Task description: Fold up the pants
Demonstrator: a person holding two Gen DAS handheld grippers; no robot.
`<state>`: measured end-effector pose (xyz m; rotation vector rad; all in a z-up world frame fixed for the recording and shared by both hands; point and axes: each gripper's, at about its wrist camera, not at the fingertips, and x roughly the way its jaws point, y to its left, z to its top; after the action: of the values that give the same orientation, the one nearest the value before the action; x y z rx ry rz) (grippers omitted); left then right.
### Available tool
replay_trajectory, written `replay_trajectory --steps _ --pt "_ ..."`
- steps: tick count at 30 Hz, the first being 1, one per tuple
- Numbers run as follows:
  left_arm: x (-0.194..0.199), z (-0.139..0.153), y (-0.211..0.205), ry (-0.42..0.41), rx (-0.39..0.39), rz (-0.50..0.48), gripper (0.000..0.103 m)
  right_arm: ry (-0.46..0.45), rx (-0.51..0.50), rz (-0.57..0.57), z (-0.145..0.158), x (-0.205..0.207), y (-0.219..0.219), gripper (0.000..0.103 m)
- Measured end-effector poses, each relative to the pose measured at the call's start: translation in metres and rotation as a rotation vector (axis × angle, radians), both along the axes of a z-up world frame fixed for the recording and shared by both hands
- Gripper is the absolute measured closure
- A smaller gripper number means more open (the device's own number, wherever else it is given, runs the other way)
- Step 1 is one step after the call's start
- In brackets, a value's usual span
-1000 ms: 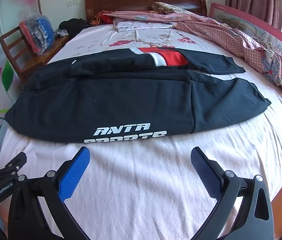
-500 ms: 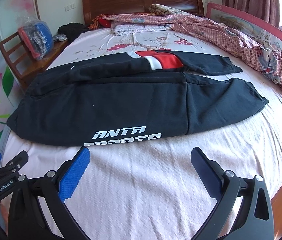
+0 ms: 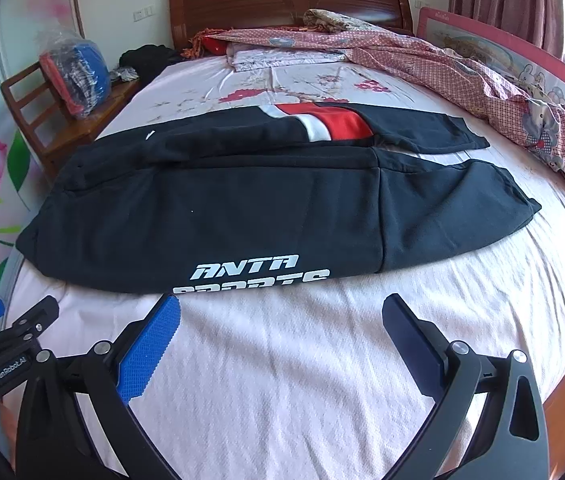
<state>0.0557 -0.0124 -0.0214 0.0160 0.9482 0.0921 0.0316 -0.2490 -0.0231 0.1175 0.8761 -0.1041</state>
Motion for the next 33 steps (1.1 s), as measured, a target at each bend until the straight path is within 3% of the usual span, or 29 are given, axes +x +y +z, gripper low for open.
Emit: replay_trajectory --steps 18,25,33 --pt "0.009 -0.004 0.002 0.006 -0.003 -0.006 0.002 0.018 0.006 0.004 -0.005 0.002 -0.002 0.003" --pt "0.035 -0.017 0.02 0.048 -0.094 -0.014 0.002 0.026 0.019 -0.003 -0.008 -0.001 -0.012 0.003" --pt "0.083 -0.04 0.046 0.075 -0.071 0.036 0.002 0.054 0.009 -0.005 -0.015 0.001 -0.015 0.003"
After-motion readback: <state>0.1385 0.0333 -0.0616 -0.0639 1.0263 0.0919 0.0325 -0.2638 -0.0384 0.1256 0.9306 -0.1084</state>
